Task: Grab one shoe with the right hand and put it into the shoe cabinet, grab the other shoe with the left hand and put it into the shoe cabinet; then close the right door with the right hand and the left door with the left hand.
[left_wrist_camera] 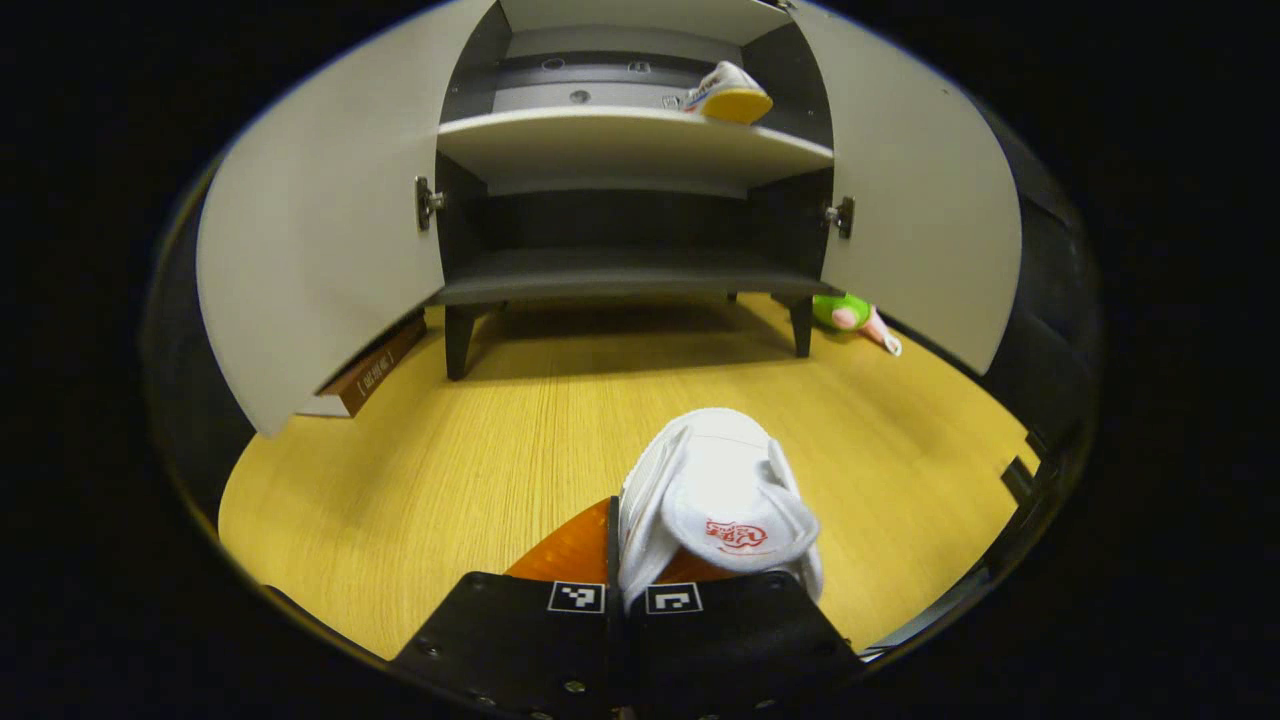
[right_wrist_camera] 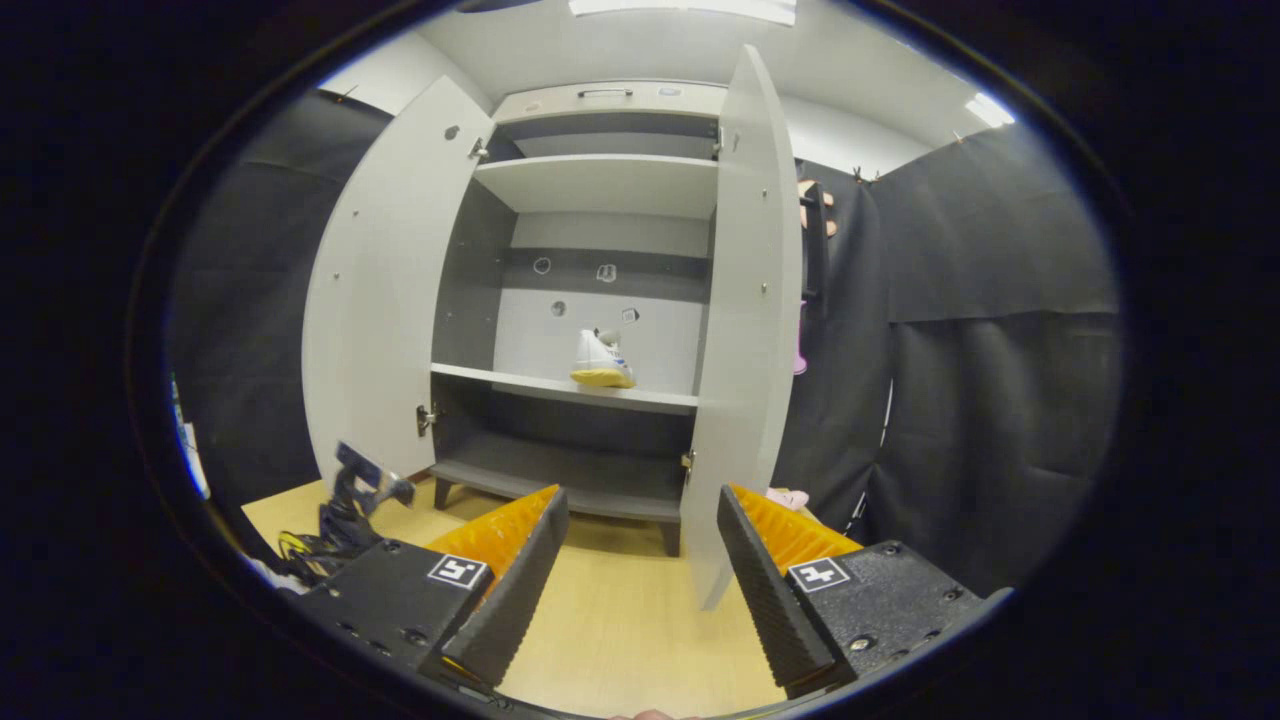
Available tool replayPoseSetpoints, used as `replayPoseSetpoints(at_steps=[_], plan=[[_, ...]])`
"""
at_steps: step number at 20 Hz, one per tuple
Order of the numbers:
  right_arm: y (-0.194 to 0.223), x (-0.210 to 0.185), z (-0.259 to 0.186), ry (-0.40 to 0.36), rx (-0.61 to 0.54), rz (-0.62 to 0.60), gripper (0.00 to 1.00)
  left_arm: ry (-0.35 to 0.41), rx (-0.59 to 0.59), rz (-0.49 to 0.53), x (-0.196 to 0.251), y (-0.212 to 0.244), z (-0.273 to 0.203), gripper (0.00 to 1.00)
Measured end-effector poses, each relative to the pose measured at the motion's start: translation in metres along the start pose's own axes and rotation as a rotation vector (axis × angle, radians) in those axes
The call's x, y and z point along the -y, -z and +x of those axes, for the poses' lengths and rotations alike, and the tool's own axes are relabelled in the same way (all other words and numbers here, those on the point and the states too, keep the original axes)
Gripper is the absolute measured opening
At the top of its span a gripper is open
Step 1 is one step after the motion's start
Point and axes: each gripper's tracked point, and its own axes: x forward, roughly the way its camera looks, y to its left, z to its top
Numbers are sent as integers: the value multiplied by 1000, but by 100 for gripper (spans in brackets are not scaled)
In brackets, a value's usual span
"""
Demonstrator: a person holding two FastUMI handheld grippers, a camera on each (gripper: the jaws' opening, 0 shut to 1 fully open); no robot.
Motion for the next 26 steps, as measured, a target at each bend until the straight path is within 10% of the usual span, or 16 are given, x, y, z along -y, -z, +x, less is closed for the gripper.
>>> replayPoseSetpoints(at_steps=[7, 11, 26], plan=[[-20, -20, 4, -86, 31, 26, 94, -134, 319, 5, -22, -232, -31, 0], [-26, -23, 4, -104, 59, 5, 94, -174, 281, -41, -40, -308, 25, 0], [-18, 30, 8, 36, 54, 27, 94, -230, -148, -149, -69, -337, 170, 16]])
